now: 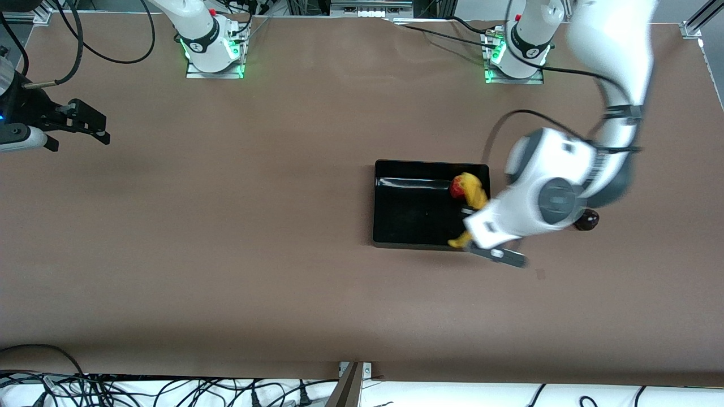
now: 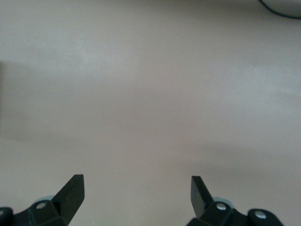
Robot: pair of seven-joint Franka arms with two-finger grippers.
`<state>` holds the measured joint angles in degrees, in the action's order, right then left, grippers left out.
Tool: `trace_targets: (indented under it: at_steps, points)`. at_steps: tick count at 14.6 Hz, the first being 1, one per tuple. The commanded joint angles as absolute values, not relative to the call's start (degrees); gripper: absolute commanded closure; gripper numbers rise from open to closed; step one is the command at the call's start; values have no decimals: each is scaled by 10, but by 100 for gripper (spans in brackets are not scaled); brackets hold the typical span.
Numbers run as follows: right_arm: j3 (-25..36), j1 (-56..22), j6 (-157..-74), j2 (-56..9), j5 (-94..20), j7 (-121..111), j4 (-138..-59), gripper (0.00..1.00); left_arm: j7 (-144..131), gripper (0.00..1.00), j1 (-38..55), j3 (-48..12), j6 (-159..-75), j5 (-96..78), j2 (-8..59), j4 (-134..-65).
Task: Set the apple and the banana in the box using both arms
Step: 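Carry the banana into the box and open the left gripper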
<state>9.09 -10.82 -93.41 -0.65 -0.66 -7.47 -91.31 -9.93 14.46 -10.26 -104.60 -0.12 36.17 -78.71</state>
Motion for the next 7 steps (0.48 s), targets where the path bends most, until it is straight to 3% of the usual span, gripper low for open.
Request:
trace_targets:
  at_steps: [1, 7]
  points:
    - [88, -106, -932, -9, -2, -74, -904, 0, -176, 100, 192, -93, -1068, -8, 396, -788]
    - [88, -106, -932, -9, -3, -73, -904, 0, -205, 100, 232, -88, -1166, 3, 432, -841]
